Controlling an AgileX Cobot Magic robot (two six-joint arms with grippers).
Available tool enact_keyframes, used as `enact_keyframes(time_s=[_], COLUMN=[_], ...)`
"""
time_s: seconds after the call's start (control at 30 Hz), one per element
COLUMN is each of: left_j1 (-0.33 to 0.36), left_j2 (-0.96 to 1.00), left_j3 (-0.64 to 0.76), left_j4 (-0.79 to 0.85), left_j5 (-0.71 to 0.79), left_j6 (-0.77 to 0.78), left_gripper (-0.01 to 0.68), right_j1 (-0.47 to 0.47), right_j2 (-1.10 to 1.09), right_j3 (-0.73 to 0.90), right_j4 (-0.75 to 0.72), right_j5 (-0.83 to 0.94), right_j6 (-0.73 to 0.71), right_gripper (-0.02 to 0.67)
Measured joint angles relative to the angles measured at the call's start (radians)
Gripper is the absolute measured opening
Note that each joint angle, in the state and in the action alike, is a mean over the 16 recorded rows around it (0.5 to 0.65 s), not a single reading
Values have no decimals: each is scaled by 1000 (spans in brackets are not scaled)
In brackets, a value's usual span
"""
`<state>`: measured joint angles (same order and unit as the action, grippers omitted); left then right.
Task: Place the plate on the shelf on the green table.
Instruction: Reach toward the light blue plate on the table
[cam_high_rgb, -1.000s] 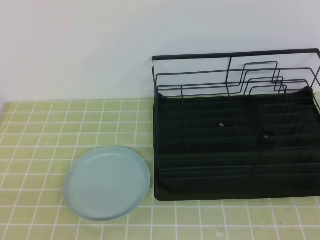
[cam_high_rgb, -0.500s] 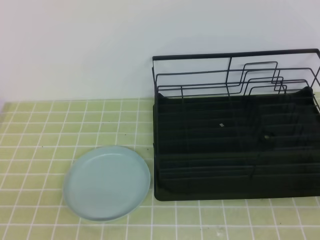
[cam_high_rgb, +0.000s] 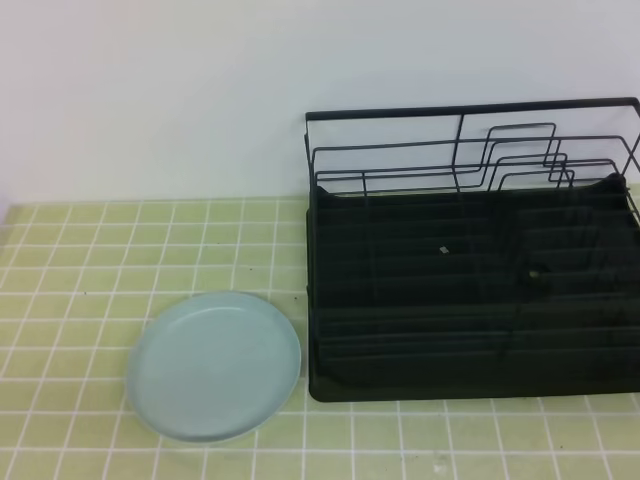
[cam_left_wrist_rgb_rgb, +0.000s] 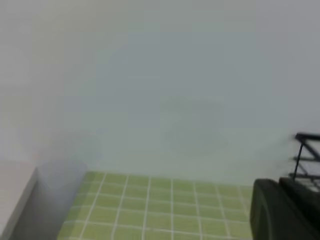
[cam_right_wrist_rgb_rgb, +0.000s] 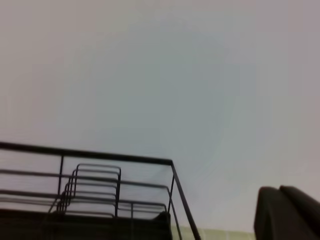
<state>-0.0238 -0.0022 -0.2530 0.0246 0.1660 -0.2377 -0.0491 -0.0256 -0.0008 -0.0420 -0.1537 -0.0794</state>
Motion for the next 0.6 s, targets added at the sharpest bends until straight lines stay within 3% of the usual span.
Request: enact_keyframes(time_s=[0.17,0.4,0.6], left_j1=[0,0,0], left_j2=[0,0,0], left_j3=[-33,-29,-24], left_j4=[-1,0,0], left_j5=[99,87,83], left_j6=[22,41,43], left_gripper=[-2,-2,-2], right_j1=[0,0,0], right_j2=[0,3,25], right_j3=[-25,-129,-256], right_j4=[-7,-34,-84], right_j5=[8,31,161], right_j6=[32,75,83], right_gripper=[-3,-3,-3])
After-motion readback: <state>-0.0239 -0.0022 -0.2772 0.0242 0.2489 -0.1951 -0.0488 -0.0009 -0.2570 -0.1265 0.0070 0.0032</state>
